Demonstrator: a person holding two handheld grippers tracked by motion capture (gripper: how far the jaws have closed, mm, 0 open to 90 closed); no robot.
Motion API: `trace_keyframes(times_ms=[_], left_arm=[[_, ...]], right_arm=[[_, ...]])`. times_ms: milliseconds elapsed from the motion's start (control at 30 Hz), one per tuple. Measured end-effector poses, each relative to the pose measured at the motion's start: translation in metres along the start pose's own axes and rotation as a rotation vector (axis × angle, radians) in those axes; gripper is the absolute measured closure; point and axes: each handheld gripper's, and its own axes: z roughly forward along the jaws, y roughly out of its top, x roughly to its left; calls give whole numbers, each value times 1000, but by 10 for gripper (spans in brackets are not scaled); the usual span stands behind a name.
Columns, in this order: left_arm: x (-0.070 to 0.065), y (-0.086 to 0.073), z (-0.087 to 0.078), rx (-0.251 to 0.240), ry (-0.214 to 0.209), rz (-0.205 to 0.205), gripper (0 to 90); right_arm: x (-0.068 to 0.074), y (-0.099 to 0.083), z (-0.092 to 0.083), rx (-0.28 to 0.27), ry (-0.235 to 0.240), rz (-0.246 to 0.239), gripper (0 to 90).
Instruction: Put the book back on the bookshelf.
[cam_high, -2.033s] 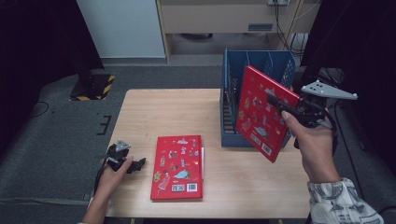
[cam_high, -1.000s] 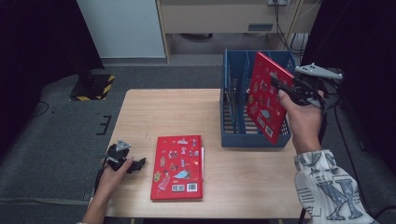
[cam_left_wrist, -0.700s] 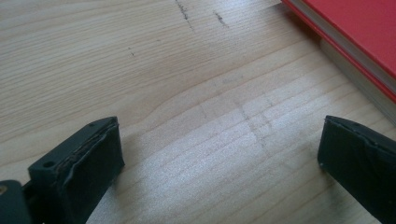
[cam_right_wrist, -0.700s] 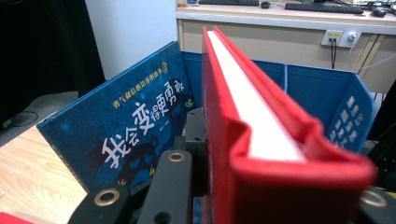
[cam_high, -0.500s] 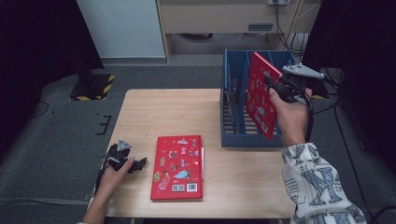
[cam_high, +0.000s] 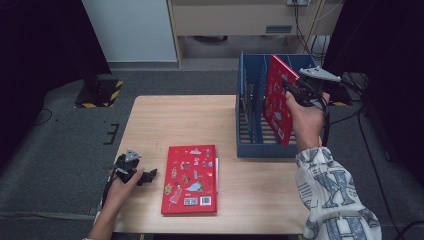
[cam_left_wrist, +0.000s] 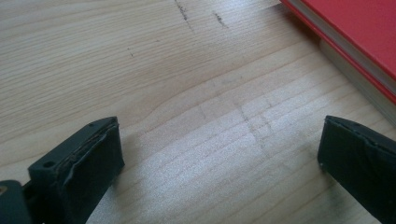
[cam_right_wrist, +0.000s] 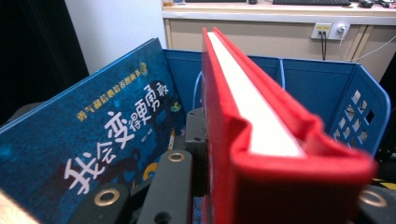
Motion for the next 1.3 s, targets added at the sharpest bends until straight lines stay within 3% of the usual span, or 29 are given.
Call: trace_keyframes(times_ms=[567, 1300], left_arm=[[0, 0, 1, -1, -1, 2, 0], [0, 1, 1, 2, -4, 8, 0]], right_arm=[[-2, -4, 22, 12, -17, 15, 793], [-4, -24, 54, 3, -38, 28, 793]])
